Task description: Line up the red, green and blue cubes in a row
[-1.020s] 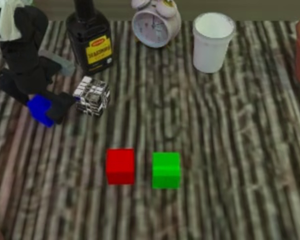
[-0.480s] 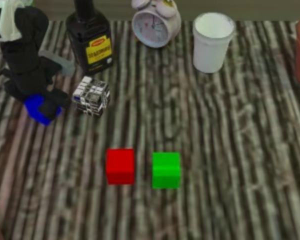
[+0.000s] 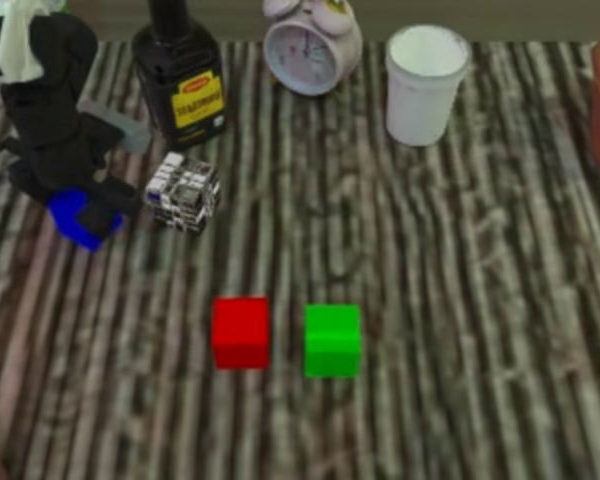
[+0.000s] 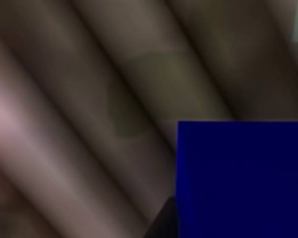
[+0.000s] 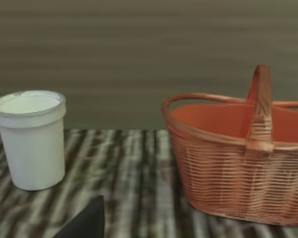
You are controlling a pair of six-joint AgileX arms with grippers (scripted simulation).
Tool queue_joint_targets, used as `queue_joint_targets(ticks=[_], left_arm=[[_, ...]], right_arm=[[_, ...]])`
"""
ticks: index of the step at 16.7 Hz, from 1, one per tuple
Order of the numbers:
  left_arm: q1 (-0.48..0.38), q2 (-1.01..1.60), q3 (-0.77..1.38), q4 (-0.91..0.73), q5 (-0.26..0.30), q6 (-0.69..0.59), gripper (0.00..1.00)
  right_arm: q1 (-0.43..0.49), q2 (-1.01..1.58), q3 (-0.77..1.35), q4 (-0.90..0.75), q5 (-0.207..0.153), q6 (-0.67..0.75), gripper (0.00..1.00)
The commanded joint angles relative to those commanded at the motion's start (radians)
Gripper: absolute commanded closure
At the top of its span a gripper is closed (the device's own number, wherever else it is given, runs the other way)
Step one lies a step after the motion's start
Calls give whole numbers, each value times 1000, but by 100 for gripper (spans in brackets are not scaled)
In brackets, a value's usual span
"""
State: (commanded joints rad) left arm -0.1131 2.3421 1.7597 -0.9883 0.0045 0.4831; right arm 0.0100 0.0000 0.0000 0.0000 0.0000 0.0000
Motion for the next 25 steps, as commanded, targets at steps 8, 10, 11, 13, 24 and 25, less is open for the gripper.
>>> queue_joint_targets(ticks=[8,10,11,13,24,25], left_arm=[[3,-12,36,-42,2,4,100],[10,-31,86,-120,2,1,100],[13,-42,112,-162,2,1,100],[19,-61,155,-221,0,-1,100],[-97,-27,243,-270,-1,-153,100],[-135,-14,266,-282,-1,-214,100]], right_arm=[[0,0,0,0,0,0,0],[0,0,0,0,0,0,0],[0,0,0,0,0,0,0],[0,0,0,0,0,0,0],[0,0,0,0,0,0,0],[0,0,0,0,0,0,0]])
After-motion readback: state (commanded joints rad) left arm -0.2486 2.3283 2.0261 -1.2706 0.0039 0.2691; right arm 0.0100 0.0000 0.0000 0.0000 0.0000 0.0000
